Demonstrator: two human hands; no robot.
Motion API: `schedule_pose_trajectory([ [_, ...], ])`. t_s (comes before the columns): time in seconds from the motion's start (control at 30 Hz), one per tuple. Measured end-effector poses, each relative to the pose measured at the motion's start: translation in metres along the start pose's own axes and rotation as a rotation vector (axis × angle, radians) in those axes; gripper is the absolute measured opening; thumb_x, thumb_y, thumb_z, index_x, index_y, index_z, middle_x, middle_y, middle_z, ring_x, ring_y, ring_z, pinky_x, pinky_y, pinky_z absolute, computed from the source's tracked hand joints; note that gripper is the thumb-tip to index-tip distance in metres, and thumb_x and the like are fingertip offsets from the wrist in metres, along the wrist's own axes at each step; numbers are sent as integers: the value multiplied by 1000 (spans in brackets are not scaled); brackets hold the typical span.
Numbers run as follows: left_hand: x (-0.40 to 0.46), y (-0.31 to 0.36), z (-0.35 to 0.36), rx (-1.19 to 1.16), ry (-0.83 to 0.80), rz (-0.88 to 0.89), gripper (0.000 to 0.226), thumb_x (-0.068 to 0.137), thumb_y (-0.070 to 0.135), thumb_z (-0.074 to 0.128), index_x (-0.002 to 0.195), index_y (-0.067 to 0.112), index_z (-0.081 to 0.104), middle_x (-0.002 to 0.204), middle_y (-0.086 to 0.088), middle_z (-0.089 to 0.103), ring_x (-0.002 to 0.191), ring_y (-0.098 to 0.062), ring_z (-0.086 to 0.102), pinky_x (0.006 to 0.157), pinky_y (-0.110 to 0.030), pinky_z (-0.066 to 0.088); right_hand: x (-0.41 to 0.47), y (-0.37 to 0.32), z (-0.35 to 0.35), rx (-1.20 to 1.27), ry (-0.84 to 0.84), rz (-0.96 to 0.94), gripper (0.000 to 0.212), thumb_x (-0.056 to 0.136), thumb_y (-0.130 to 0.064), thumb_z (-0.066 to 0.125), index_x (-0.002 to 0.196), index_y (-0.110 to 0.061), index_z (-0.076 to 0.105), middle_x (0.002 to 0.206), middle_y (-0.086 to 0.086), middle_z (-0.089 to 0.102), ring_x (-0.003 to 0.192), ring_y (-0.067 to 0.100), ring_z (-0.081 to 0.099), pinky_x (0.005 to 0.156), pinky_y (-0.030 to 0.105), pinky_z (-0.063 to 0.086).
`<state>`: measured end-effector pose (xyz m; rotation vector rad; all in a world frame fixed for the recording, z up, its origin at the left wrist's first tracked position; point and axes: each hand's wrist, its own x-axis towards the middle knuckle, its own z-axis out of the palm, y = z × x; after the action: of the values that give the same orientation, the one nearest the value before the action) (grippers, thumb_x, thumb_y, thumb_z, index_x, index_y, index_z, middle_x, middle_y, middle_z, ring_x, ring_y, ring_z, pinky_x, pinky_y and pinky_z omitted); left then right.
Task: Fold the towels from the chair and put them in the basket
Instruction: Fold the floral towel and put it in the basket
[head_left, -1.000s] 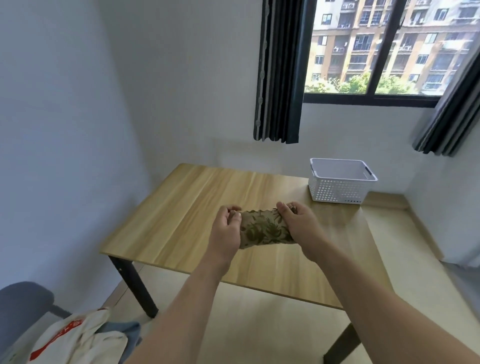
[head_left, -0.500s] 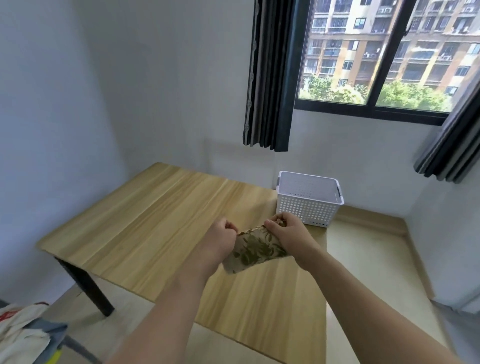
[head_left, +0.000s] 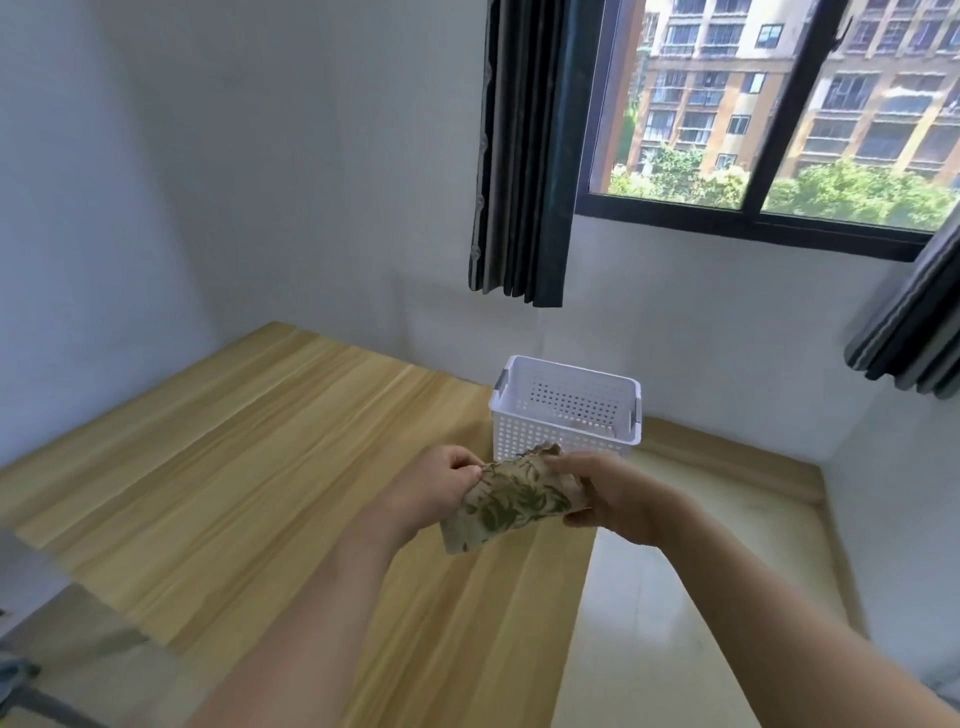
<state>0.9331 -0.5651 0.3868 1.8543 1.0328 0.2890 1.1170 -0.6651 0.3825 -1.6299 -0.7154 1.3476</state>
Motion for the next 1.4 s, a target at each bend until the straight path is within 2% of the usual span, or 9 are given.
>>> schedule_pose_trajectory([
  [0.13,35,23,33,-93,45,-30,17,96,25,53,97,20,69,93,2,72,87,-13,66,82,-34,53,28,-22,-61,-49,-37,28,8,92,-3,53,96,-5,60,90,12,63,79,21,61,66,30,53],
  [0.27,57,51,54,-144,-23,47,14,87,26,68,95,14,70,89,-1,73,77,-10,66,75,-28,51,61,-59,-100,-299,29,-22,7,91,-5,55,90,-9,62,101,16,62,93,27,60,87,40,55],
  [0.4,109,73,59,-24,98,82,15,86,26,68,90,12,69,92,-9,73,88,-27,68,82,-44,52,99,-93,-127,-573,78,-140,12,92,-11,52,87,-16,62,94,7,62,87,21,58,76,31,52],
  [0.53,186,96,67,56,202,35,14,88,26,63,90,13,65,92,-9,69,87,-27,65,75,-40,50,153,-123,-158,-685,142,-254,18,91,-8,49,103,-9,63,93,7,60,81,18,53,67,26,46],
  [0.77,360,75,109,216,219,-250,13,81,10,53,71,12,45,71,-6,43,63,-22,40,56,-32,28,317,-104,-212,-895,186,-240,27,82,-4,42,98,-2,63,95,14,64,89,31,61,72,36,51],
  [1.07,490,-8,173,361,-79,-609,13,90,8,45,86,7,57,70,-6,47,58,-20,45,51,-28,39,463,-4,-234,-1094,-15,-12,26,88,-7,43,108,-7,59,111,14,63,102,31,60,80,34,49],
  [1.13,503,-23,184,398,-132,-660,19,92,9,44,95,5,62,75,-7,50,64,-24,51,52,-29,42,481,14,-235,-1123,-54,25,27,89,-7,43,113,-7,57,114,15,61,105,30,60,82,33,49],
  [1.23,518,-36,194,445,-225,-739,29,94,6,43,116,-3,60,104,-18,63,96,-34,62,75,-35,50,503,38,-234,-1153,-99,103,32,92,-8,43,122,-9,52,123,13,56,110,28,57,83,30,47],
  [1.4,532,-42,205,516,-371,-826,36,98,4,39,130,-8,48,136,-23,50,122,-35,53,96,-36,44,517,61,-228,-1242,-102,190,36,92,-6,44,128,-10,50,129,12,55,115,28,57,92,34,50],
])
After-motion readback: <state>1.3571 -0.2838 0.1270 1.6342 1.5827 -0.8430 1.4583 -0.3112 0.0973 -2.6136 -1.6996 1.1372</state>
